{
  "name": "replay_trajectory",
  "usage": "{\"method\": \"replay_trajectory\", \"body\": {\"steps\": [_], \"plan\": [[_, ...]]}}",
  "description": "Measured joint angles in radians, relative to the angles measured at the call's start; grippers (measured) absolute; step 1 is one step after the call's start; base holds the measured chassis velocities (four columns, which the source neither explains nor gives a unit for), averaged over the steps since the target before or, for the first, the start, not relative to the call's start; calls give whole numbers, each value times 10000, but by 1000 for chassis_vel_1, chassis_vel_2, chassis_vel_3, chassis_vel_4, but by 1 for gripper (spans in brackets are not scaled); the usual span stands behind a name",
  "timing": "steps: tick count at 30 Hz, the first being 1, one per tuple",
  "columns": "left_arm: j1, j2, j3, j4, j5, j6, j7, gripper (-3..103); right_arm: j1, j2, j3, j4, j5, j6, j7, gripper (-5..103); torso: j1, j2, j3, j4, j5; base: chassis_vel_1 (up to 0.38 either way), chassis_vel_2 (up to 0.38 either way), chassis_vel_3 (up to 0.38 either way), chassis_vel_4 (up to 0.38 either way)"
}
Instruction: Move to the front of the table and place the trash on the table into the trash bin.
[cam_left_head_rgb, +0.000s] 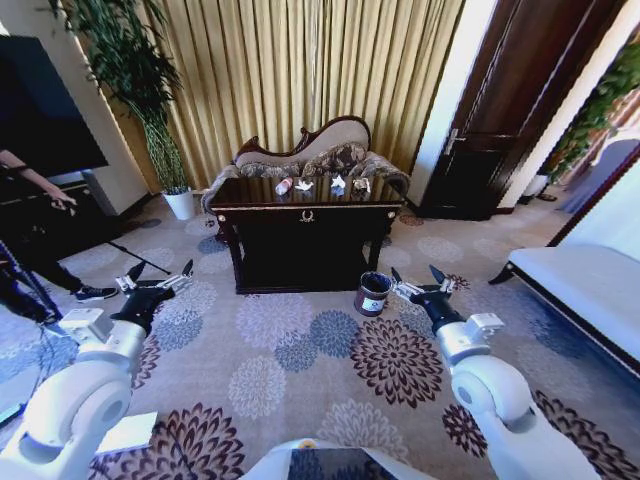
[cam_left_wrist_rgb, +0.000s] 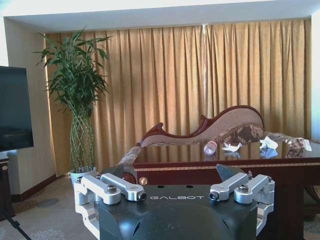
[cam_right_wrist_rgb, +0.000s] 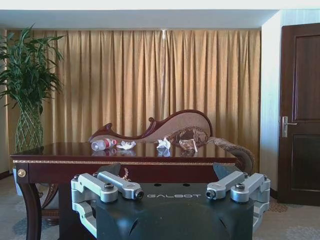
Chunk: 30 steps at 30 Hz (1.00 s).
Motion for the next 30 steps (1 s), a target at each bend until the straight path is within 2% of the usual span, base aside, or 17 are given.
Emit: {"method": "replay_trajectory", "body": {"steps": [30], "plan": [[0,0,0,0,0,0,0,100,0,0,0,1,0,0,0,100,0,0,0,0,0,0,0,0,0]]}}
